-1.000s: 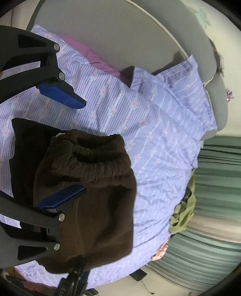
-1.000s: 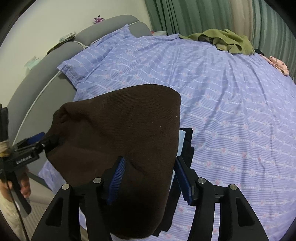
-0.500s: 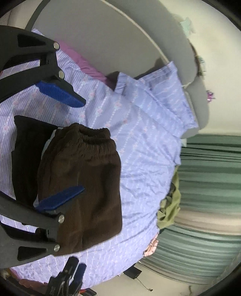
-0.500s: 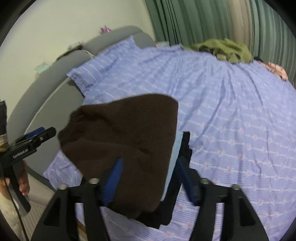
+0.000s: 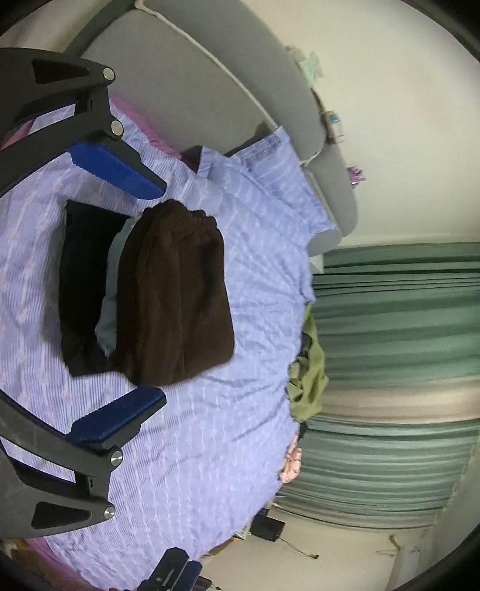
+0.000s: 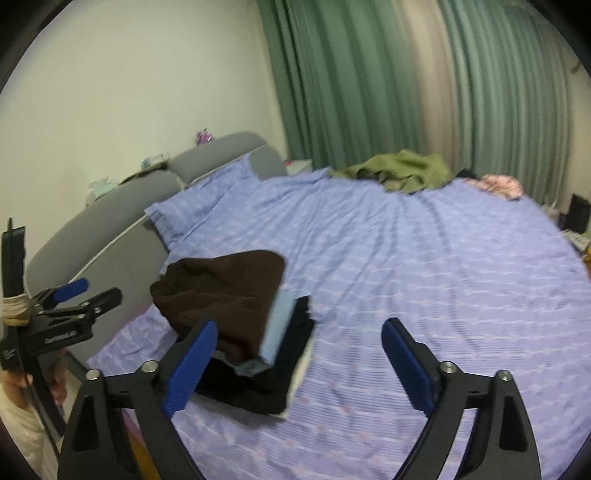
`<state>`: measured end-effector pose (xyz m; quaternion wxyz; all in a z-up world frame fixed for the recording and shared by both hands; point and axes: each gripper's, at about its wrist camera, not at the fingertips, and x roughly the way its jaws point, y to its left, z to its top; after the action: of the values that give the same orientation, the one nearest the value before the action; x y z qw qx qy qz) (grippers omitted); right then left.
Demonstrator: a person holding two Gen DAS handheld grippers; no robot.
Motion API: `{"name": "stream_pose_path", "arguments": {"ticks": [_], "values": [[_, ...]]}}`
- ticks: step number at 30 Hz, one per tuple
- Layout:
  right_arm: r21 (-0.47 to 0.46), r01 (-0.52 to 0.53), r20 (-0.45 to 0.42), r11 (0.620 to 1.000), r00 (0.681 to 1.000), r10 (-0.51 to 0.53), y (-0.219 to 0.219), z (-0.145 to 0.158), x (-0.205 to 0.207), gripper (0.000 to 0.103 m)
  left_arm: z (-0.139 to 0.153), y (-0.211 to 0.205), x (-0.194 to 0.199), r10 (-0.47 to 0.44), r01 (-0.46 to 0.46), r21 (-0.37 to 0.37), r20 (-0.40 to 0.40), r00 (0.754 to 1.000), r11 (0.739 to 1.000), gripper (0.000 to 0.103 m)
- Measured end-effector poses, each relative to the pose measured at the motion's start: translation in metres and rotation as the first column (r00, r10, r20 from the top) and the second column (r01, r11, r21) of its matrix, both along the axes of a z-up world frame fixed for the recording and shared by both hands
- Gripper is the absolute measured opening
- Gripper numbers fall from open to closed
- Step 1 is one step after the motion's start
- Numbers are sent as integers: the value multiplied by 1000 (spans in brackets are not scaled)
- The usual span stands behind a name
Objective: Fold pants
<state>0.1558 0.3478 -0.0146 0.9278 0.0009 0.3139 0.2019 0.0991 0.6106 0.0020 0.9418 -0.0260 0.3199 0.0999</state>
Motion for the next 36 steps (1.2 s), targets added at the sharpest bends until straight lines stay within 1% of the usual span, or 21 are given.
{"name": "stream_pose_path", "arguments": {"ticks": [2, 6, 8, 13, 19, 23, 26, 36], "values": [[-17, 29, 25, 999, 999, -29, -24, 9, -18, 96, 9, -26, -18, 4, -4, -4, 12, 1000, 1000, 103], [-41, 79, 51, 996, 996, -77, -76, 24, -56, 97, 19, -77, -50, -15, 16, -37, 29, 999, 999, 103], [-55, 99, 58, 994, 994, -96, -98, 29, -73, 97, 23, -100, -62, -20, 21, -39, 27, 999, 999, 103], [-93, 148, 60, 985, 988, -143, -151, 40, -113, 97, 32, -157, -90, -44, 44, -7, 29, 999, 999, 103], [-143, 191, 85, 971, 980, -180, -194, 49, -147, 97, 37, -210, -113, -92, 92, 12, 31, 995, 996, 103], [-151, 210, 87, 966, 976, -199, -215, 51, -162, 97, 40, -233, -121, -130, 130, 2, 33, 991, 992, 103], [-140, 223, 81, 965, 974, -213, -228, 52, -169, 97, 44, -249, -125, -148, 148, 8, 42, 988, 989, 103], [-106, 249, 108, 963, 965, -237, -247, 58, -182, 97, 56, -273, -131, -183, 182, 18, 69, 981, 983, 103]]}}
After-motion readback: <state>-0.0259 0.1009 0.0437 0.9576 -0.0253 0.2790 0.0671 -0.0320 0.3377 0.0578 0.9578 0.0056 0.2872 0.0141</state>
